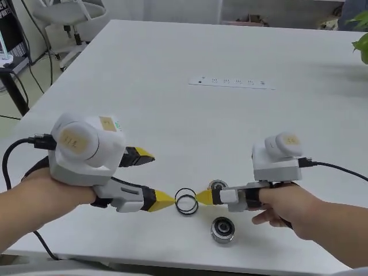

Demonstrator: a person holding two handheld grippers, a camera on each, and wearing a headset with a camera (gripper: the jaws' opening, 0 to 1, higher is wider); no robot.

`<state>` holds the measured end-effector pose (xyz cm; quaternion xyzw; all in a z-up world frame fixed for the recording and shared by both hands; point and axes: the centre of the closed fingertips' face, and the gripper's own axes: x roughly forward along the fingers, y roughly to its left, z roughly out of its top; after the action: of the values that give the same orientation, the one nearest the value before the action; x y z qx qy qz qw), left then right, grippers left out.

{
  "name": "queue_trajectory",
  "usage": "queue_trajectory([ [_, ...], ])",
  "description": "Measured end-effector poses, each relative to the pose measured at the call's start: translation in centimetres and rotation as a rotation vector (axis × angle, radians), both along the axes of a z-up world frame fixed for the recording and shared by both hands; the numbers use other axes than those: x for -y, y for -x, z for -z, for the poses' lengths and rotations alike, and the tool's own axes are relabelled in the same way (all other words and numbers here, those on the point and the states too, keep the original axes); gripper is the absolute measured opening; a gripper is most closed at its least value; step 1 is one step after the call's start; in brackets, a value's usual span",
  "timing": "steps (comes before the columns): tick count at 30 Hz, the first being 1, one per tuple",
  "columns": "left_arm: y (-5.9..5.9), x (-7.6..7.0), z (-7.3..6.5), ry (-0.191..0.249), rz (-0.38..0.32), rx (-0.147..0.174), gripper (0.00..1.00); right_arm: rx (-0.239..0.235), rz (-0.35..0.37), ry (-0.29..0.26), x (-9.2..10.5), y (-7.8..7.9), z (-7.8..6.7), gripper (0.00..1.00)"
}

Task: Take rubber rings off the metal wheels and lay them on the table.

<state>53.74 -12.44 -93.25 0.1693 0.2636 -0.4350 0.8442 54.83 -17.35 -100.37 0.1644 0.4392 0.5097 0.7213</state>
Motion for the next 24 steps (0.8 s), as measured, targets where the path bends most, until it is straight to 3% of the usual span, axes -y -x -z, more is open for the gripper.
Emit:
queue_trajectory([
  [10,0.06,-0.14,0.25,-0.004,-0.002,-0.008,0.57,-0.032,0.010,0.001,0.12,0.09,0.56,0.00],
  [24,0.21,-0.31,0.74,-0.012,-0.004,-0.021,0.56,-0.040,0.019,0.009,0.08,0.00,1.07,0.00],
])
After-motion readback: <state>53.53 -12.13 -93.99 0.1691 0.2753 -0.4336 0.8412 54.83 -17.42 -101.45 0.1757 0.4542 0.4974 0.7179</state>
